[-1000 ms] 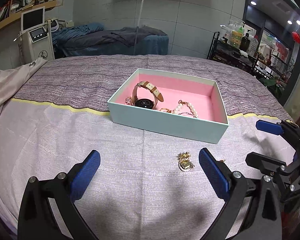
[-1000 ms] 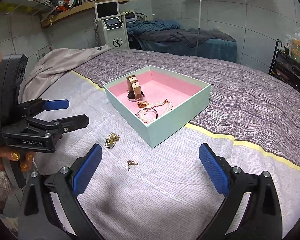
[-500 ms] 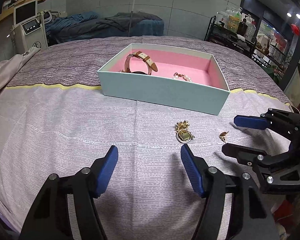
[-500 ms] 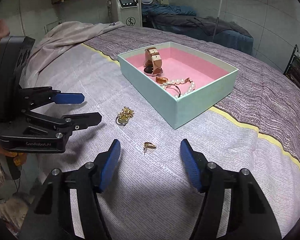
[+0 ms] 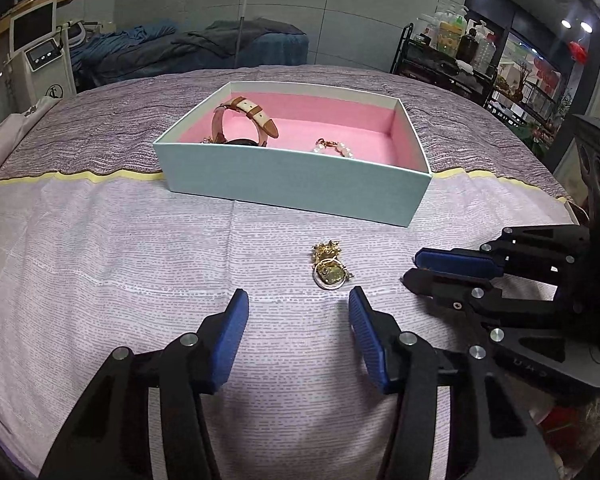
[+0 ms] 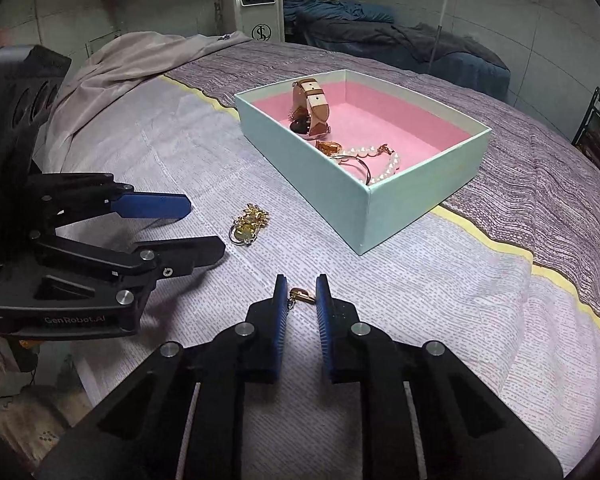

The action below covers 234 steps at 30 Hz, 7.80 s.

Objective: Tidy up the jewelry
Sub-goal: 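Grasp the gold flower charm with the left gripper while the right gripper grasps the small gold earring, then carry charm and earring into the pink-lined box while both grippers open there, then withdraw both grippers from the box toward the green-stone gold ring, then grasp the green-stone gold ring with the right gripper, then lower the ring into the pink-lined box and open the right gripper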

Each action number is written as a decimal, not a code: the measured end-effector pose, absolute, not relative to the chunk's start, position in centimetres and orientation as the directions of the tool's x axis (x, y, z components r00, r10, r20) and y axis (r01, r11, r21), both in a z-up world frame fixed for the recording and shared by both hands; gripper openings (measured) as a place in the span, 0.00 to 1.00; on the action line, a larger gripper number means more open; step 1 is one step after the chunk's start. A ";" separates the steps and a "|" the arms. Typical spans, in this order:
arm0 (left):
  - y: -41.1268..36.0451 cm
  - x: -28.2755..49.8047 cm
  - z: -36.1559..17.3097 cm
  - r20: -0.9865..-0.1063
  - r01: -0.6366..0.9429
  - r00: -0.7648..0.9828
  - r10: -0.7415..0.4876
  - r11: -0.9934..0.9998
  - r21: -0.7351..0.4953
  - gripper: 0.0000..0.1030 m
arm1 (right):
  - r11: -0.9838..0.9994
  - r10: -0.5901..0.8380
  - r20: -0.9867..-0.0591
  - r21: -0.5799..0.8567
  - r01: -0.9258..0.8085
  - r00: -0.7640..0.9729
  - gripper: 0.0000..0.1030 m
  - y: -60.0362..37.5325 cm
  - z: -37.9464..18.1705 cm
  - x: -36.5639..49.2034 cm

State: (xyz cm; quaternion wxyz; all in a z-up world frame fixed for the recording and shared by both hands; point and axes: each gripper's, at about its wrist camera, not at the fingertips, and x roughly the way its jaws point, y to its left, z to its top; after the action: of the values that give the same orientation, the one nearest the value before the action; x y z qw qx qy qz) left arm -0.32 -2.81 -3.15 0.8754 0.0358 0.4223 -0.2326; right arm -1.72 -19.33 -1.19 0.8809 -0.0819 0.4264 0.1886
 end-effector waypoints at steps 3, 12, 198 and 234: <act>-3.5 0.1 -2.9 -0.750 0.445 0.534 -0.390 0.884 -0.143 0.49 | 0.918 0.266 -0.779 0.026 -0.396 0.567 0.15 -19.6 -1.1 -1.9; -6.1 2.2 -3.0 -0.760 0.457 0.503 -0.411 0.873 -0.170 0.32 | 0.924 0.282 -0.773 0.059 -0.378 0.569 0.15 -20.4 -1.1 -2.5; 1.6 1.8 -2.0 -0.731 0.367 0.593 -0.339 0.921 -0.130 0.21 | 0.878 0.252 -0.815 -0.035 -0.478 0.522 0.15 -13.7 -1.9 1.6; -4.4 6.6 5.3 -0.636 0.488 0.651 -0.414 0.870 -0.066 0.21 | 0.909 0.323 -0.704 0.044 -0.414 0.633 0.15 -19.8 5.2 2.3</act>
State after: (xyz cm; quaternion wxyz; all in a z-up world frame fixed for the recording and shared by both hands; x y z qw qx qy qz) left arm 6.65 -4.37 5.33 0.9070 0.0557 0.3353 -0.2487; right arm 2.29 -19.81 5.22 0.9016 -0.0607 0.3765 0.2042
